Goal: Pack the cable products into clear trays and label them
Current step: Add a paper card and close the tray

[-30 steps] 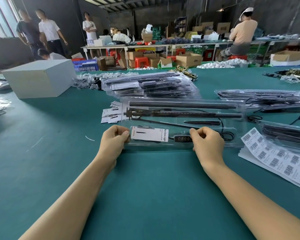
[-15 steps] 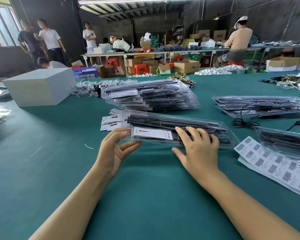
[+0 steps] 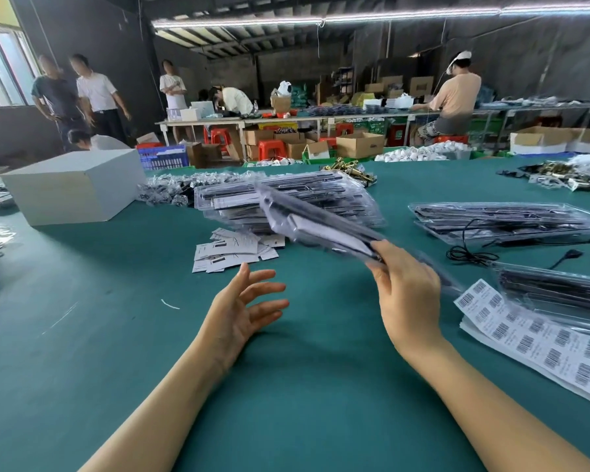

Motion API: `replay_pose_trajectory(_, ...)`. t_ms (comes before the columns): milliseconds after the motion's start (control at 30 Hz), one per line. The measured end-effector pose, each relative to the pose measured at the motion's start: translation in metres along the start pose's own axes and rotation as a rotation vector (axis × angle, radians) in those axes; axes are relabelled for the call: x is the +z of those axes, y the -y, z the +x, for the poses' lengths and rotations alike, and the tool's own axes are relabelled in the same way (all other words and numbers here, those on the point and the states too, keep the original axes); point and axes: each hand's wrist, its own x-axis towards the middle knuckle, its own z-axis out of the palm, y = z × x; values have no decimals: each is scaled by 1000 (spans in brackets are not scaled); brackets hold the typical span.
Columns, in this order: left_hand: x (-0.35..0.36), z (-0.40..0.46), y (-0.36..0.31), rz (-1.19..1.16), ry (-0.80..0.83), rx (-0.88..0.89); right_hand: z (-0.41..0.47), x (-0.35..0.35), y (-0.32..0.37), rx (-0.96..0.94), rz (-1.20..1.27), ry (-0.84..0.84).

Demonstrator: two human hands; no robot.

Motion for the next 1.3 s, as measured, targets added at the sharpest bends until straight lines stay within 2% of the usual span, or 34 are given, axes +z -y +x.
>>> replay_pose_trajectory(100,0,3,4,17,0,-10,21,-16,1,104,228,-183)
replay_pose_trajectory(167,-1,5,6,22,-11,-8,36,-28,3,244,422,-266)
replay_pose_trajectory(233,0,6,7,28,-31,-4,49,-40,8,445,742,-293)
replay_pose_trajectory(367,4,6,9,-24,-43,3,57,-49,12,826,1359,-204)
replay_pose_trajectory(467,8,4,12,-88,46,-16,40,-40,16,1061,1589,-87)
replay_pose_trajectory(567,8,2,13,-154,106,-4,25,-29,19,1242,1642,-4)
replay_pose_trajectory(733,9,1,10,-174,137,-56,11,-17,17,1366,1793,71)
replay_pose_trajectory(833,11,-1,13,-136,215,-75,3,-11,17,1362,1822,140)
replay_pose_trajectory(933,6,0,10,-131,213,-54,1,-12,11,1364,1844,212)
replay_pose_trajectory(1000,1,3,7,-127,195,-39,1,-13,6,1329,1790,332)
replay_pose_trajectory(1133,-17,7,-1,-123,162,-19,1,-21,-3,1141,1605,598)
replay_pose_trajectory(1300,-34,9,-8,-125,135,-6,0,-18,0,1117,1489,553)
